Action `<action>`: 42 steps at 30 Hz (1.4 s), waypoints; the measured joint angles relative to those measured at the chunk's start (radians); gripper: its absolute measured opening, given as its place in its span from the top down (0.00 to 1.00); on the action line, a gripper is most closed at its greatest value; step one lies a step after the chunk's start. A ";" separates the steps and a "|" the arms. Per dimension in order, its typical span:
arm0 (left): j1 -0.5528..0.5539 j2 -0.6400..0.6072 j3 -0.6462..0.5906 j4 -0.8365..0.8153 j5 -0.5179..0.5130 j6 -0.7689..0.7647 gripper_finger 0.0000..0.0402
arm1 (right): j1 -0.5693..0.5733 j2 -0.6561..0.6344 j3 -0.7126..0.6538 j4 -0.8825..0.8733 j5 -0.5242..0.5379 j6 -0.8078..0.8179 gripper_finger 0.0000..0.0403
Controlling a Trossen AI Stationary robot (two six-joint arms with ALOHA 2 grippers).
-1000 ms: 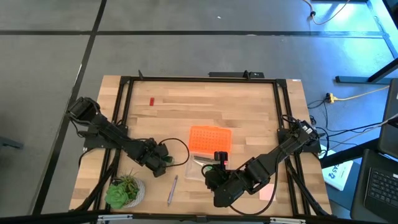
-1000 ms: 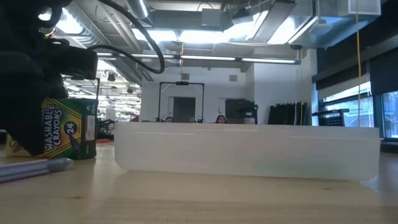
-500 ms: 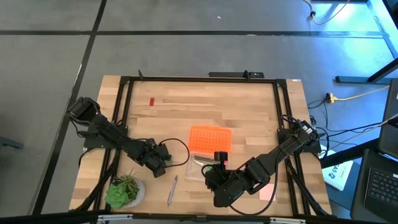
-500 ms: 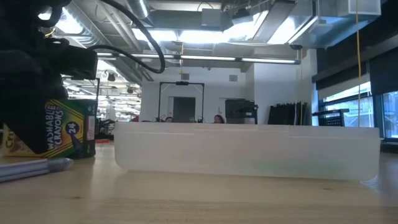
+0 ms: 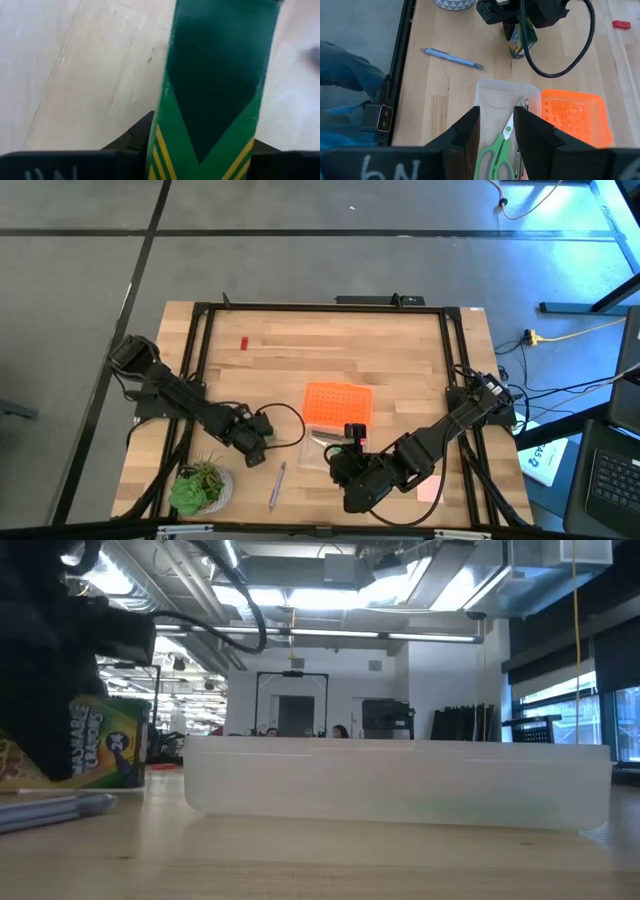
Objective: Pack school essentials
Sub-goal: Put the yellow crayon box into the orange supply box
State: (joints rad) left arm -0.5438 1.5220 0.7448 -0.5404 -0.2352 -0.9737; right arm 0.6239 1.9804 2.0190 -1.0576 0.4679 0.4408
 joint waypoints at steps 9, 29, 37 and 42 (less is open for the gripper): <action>0.000 -0.069 0.115 0.000 0.019 0.043 0.71 | 0.000 0.000 0.000 0.004 0.000 -0.001 0.70; 0.097 0.095 0.359 0.161 0.207 0.356 0.71 | 0.040 -0.014 0.006 -0.021 0.266 0.022 0.70; 0.186 0.158 0.386 0.243 0.271 0.467 0.72 | 0.047 -0.014 0.006 -0.108 0.333 0.076 0.70; 0.215 0.189 0.390 0.288 0.283 0.497 0.72 | 0.047 -0.014 0.006 -0.122 0.298 0.062 0.70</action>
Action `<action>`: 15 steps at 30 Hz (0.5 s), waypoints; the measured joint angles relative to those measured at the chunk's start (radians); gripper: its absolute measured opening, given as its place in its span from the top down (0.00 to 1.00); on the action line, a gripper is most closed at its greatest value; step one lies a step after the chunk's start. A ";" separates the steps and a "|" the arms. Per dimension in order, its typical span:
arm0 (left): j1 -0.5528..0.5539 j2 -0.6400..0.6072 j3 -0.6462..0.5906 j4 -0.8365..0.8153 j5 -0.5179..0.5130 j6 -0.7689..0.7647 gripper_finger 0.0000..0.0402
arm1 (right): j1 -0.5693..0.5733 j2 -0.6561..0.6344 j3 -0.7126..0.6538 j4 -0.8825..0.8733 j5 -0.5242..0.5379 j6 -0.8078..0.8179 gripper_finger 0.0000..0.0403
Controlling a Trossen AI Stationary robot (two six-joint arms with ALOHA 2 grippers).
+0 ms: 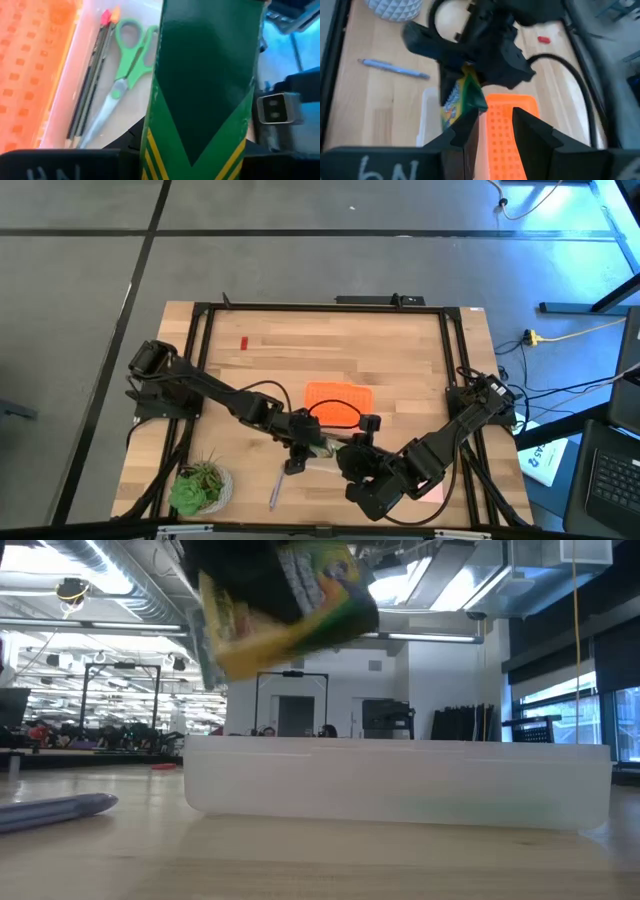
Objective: Pack school essentials
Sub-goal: Put the yellow crayon box into the orange supply box
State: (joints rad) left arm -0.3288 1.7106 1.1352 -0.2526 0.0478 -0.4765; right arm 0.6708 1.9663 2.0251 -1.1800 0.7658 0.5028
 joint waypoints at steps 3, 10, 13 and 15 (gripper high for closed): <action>0.005 0.026 -0.001 0.039 0.009 0.009 0.72 | 0.000 0.000 0.000 0.010 -0.026 -0.012 0.70; 0.013 0.087 -0.002 0.094 0.023 0.026 0.72 | 0.000 0.000 0.000 0.022 -0.127 -0.012 0.70; 0.017 0.099 0.000 0.108 0.021 0.040 0.72 | 0.000 0.000 0.000 0.033 -0.171 -0.011 0.70; 0.017 0.104 -0.003 0.108 0.021 0.041 0.72 | 0.000 0.000 0.000 0.042 -0.196 -0.012 0.70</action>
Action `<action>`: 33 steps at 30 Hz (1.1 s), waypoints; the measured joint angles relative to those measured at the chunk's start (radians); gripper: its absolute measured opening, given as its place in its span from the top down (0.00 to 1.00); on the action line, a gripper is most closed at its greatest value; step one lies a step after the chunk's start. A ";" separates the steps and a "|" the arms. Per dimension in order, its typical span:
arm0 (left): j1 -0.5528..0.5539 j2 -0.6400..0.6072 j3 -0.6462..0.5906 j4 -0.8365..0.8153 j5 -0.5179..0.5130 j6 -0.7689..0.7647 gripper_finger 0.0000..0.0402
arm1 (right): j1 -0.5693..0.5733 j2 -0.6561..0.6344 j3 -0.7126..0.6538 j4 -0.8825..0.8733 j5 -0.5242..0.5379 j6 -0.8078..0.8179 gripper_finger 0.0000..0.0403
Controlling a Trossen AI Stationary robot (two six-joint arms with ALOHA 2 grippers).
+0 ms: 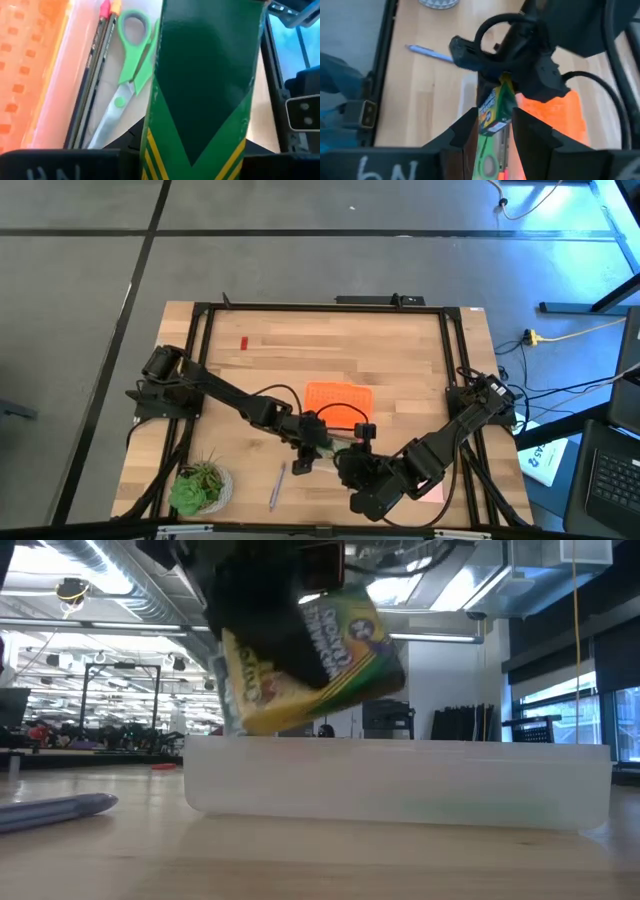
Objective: Pack school essentials
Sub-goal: Put the yellow crayon box into the orange supply box
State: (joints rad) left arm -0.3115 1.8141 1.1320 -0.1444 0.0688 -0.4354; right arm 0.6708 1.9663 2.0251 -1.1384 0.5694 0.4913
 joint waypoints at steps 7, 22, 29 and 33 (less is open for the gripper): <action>-0.008 0.048 0.002 0.050 0.003 0.001 0.72 | 0.000 0.000 0.001 0.029 -0.048 0.001 0.70; -0.007 0.079 0.001 0.055 0.029 0.001 0.71 | 0.000 0.000 0.001 0.047 -0.049 0.000 0.70; -0.008 0.079 0.001 0.055 0.030 0.001 0.67 | 0.000 0.000 0.001 0.050 -0.049 -0.001 0.70; -0.008 0.079 0.001 0.050 0.031 0.002 0.61 | 0.000 0.000 0.001 0.050 -0.049 -0.001 0.70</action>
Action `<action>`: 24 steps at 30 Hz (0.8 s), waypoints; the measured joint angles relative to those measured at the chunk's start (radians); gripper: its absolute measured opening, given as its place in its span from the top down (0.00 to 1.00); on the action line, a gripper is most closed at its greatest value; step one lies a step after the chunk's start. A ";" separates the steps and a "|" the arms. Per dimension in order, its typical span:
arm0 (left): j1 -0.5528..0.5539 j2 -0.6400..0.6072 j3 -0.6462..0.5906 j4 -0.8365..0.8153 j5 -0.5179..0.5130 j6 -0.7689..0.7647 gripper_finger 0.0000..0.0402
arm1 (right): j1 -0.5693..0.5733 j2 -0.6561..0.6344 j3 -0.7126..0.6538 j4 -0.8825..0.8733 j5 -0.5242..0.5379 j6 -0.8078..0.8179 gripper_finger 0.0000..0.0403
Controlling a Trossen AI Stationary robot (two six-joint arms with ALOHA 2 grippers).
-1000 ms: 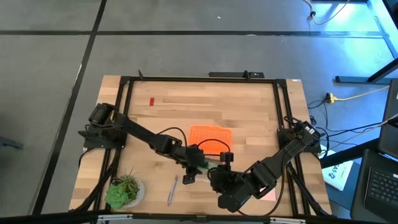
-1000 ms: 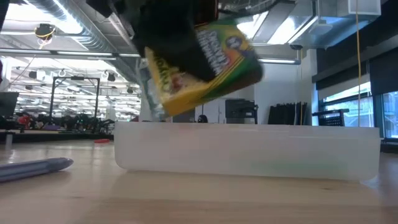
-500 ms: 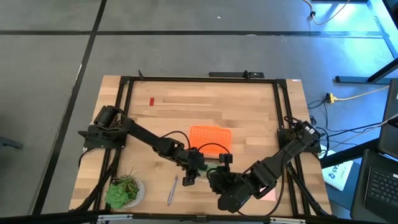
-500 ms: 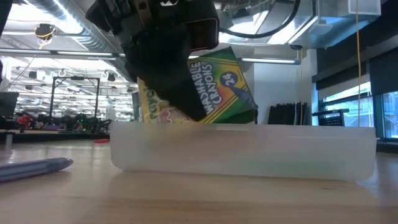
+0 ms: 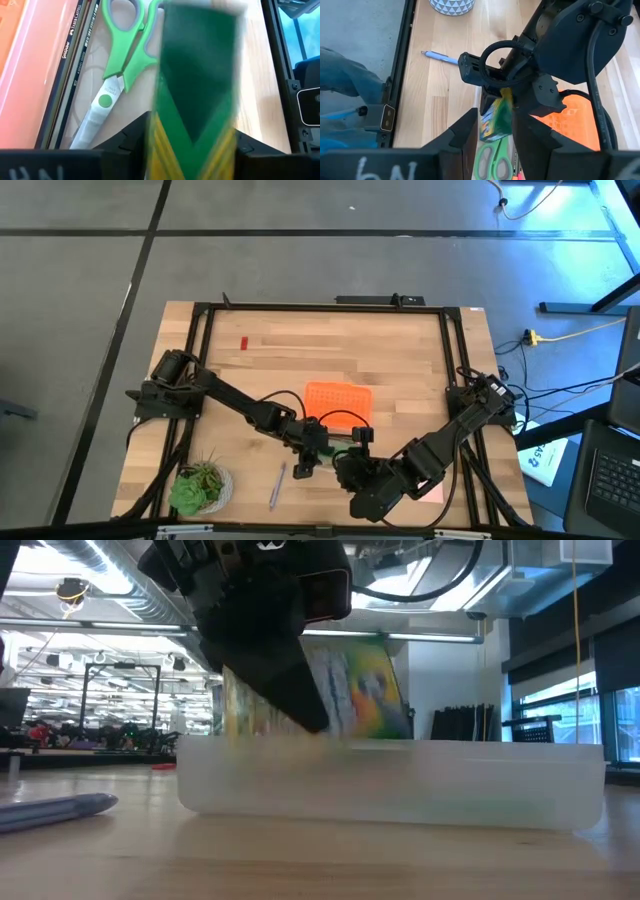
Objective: Pack school essentials
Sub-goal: Put the yellow crayon box into the orange supply box
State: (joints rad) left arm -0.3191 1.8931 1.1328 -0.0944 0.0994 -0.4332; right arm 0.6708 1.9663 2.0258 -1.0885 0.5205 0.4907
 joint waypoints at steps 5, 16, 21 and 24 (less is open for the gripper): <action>0.000 -0.001 0.000 0.000 0.001 0.001 0.54 | 0.000 0.000 0.000 0.000 0.000 0.000 0.70; 0.003 -0.003 0.000 -0.001 -0.048 0.001 0.35 | 0.000 0.000 0.000 0.000 0.000 0.001 0.70; 0.004 -0.009 0.000 0.001 -0.057 0.001 0.34 | 0.000 0.000 0.000 0.000 0.000 0.001 0.70; 0.011 -0.011 0.001 0.000 -0.056 -0.001 0.34 | 0.000 0.000 0.000 0.000 0.000 0.000 0.70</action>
State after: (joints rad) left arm -0.3082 1.8820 1.1336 -0.0941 0.0431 -0.4347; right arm 0.6708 1.9663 2.0254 -1.0889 0.5205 0.4904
